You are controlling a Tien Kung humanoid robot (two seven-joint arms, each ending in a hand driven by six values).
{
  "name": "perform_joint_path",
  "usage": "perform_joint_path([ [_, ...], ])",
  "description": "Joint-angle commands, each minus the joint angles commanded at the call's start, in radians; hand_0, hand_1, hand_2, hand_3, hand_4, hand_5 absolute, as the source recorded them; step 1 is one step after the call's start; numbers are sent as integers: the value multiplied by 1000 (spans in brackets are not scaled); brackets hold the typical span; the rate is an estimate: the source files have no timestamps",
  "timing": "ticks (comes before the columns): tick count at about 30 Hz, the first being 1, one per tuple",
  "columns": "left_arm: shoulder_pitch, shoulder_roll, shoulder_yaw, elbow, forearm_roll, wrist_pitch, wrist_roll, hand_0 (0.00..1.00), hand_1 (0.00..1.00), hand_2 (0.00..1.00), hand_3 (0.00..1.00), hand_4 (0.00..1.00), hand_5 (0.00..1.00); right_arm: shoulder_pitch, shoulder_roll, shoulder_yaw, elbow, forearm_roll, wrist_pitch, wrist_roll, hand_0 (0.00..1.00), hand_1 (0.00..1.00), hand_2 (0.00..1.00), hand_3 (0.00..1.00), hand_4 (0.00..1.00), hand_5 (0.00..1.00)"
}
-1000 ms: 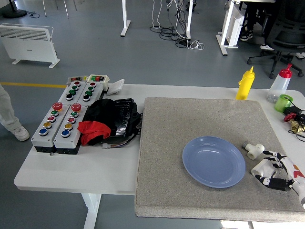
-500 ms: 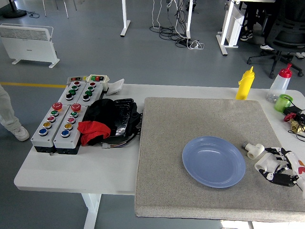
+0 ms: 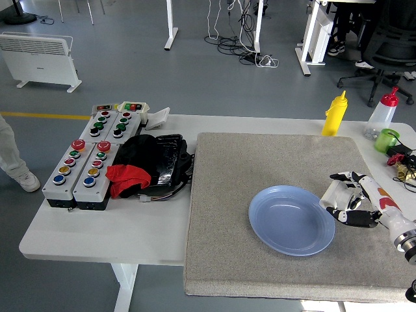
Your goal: Pick pipe place plate twice
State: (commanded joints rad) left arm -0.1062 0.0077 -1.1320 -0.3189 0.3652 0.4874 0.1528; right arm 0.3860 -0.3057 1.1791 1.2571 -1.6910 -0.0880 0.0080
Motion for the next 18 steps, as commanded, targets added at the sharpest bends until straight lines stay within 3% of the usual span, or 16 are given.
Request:
perform_joint_path([
  [1, 0, 0, 1, 0, -1, 0, 0, 617, 621, 603, 683, 458, 998, 12, 0, -11, -9, 0, 6, -4, 344, 477, 568, 720, 666, 65],
  [2, 0, 0, 1, 0, -2, 0, 0, 617, 621, 603, 683, 458, 998, 32, 0, -31, -22, -1, 16, -11, 426, 536, 592, 722, 667, 70],
  [6, -2, 0, 7, 0, -12, 0, -3, 617, 621, 603, 683, 458, 998, 117, 4, -122, -81, -9, 49, -33, 426, 536, 592, 722, 667, 70],
  [7, -2, 0, 8, 0, -13, 0, -3, 617, 621, 603, 683, 458, 998, 124, 5, -130, -85, -9, 50, -34, 426, 536, 592, 722, 667, 70],
  [8, -4, 0, 10, 0, -16, 0, -4, 617, 621, 603, 683, 457, 998, 146, 9, -155, -102, -10, 50, -31, 494, 575, 603, 730, 670, 76],
  [13, -8, 0, 16, 0, -26, 1, -7, 617, 621, 603, 683, 457, 998, 217, 36, -247, -175, -4, 40, -15, 494, 575, 603, 730, 670, 76],
  [14, -9, 0, 17, 0, -27, 1, -7, 617, 620, 602, 683, 455, 998, 224, 39, -258, -183, -4, 38, -13, 630, 641, 637, 737, 674, 85],
  [18, -11, 1, 20, 1, -31, 3, -9, 617, 620, 602, 683, 455, 998, 258, 57, -307, -227, -10, 34, -12, 630, 641, 637, 737, 674, 85],
])
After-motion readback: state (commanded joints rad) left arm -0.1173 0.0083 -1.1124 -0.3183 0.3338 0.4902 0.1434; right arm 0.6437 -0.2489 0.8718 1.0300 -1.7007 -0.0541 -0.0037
